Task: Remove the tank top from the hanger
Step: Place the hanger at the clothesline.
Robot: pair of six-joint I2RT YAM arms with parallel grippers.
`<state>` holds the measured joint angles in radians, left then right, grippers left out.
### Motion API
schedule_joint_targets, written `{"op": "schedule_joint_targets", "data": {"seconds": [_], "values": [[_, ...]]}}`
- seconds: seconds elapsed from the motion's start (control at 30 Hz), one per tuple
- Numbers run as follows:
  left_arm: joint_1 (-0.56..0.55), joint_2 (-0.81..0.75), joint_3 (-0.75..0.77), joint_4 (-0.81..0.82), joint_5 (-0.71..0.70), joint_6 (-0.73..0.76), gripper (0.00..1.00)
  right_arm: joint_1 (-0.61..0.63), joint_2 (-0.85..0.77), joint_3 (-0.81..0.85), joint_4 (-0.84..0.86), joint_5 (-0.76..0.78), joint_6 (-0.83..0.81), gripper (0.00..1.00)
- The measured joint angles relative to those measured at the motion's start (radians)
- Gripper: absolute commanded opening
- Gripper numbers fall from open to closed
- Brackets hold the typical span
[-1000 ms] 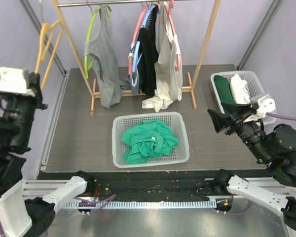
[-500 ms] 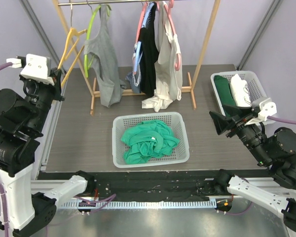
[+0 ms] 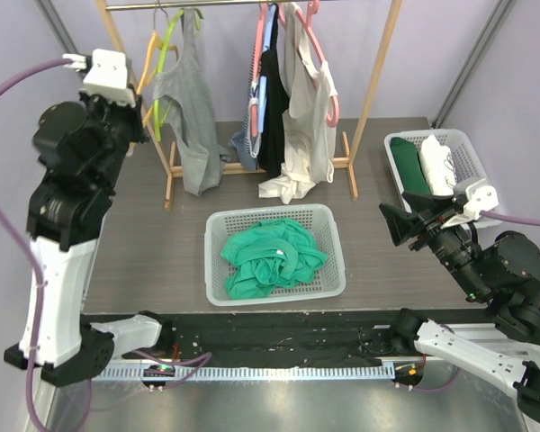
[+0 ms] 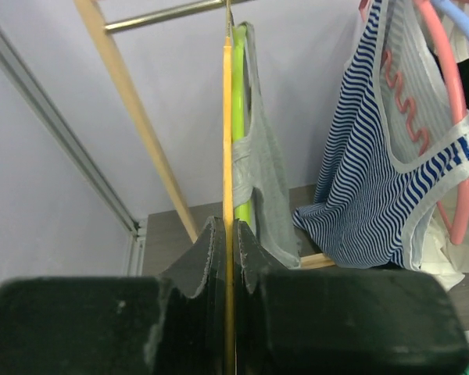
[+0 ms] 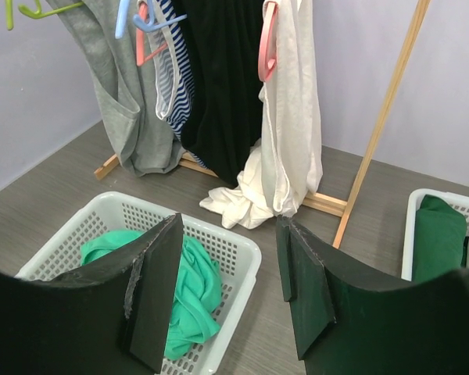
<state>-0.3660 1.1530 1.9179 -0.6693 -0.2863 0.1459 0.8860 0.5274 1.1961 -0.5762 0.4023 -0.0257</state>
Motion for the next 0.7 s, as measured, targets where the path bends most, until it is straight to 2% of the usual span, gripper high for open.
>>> {"op": "schedule_joint_targets", "data": {"seconds": [0.23, 0.47, 0.7], "values": [[0.080, 0.159, 0.044, 0.011, 0.071, -0.095, 0.00, 0.000, -0.015, -0.012, 0.000, 0.005, 0.002, 0.57], [0.164, 0.172, 0.059, 0.051, 0.177, -0.200, 0.00, 0.000, -0.031, -0.042, 0.000, 0.005, 0.009, 0.57], [0.204, 0.189, 0.093, 0.069, 0.375, -0.314, 0.00, 0.000, -0.038, -0.053, 0.000, 0.005, 0.013, 0.56]]}}
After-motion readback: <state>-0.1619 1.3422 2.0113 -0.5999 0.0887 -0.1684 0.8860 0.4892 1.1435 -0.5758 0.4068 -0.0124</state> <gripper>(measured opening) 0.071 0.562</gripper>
